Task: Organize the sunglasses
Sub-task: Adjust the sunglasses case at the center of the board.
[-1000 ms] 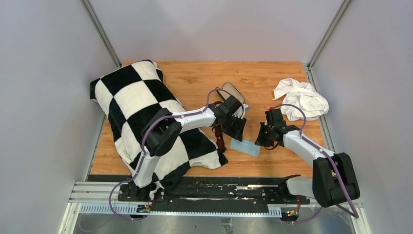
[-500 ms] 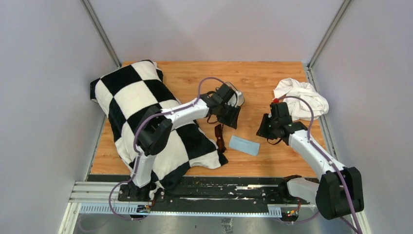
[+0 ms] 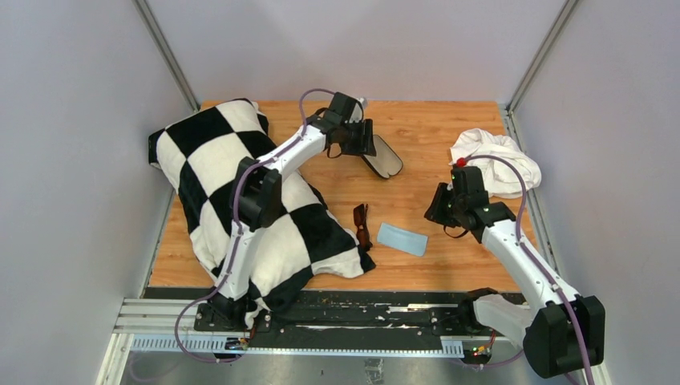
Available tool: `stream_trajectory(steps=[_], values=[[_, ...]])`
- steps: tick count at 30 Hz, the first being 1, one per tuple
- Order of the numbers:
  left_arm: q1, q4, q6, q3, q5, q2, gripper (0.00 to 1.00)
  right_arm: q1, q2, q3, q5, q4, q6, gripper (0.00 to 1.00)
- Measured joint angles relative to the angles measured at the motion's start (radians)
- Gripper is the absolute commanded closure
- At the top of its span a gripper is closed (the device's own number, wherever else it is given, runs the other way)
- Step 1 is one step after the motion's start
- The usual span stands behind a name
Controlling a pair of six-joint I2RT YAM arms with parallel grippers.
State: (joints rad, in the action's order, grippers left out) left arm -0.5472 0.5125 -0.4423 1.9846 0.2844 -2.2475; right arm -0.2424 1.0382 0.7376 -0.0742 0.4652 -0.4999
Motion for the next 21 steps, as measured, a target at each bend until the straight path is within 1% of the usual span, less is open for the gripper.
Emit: stream_trajectory(steps=[3, 5, 7, 10, 13, 15, 17, 21], values=[[0.016, 0.019, -0.025, 0.1, 0.0, -0.101, 0.42, 0.001, -0.009, -0.009, 0.0, 0.009, 0.0, 0.67], [0.022, 0.029, -0.04, 0.137, -0.001, -0.145, 0.42, 0.001, -0.012, -0.013, 0.0, 0.015, 0.0, 0.67], [0.026, 0.037, -0.056, 0.153, -0.004, -0.174, 0.43, 0.001, -0.016, -0.016, 0.0, 0.019, 0.0, 0.67], [0.027, 0.049, -0.075, 0.153, -0.008, -0.185, 0.47, 0.001, -0.021, -0.023, -0.001, 0.022, 0.0, 0.67], [0.027, 0.048, -0.089, 0.146, -0.008, -0.185, 0.53, 0.001, -0.02, -0.025, -0.003, 0.024, 0.0, 0.67], [0.027, 0.038, -0.092, 0.127, -0.007, -0.184, 0.6, 0.001, -0.02, -0.026, -0.004, 0.025, 0.0, 0.67], [0.027, 0.021, -0.096, 0.08, -0.003, -0.177, 0.65, 0.001, -0.02, -0.026, -0.005, 0.025, 0.0, 0.67], [0.027, -0.016, -0.114, -0.02, 0.015, -0.152, 0.69, 0.001, -0.019, -0.026, -0.009, 0.025, 0.0, 0.68]])
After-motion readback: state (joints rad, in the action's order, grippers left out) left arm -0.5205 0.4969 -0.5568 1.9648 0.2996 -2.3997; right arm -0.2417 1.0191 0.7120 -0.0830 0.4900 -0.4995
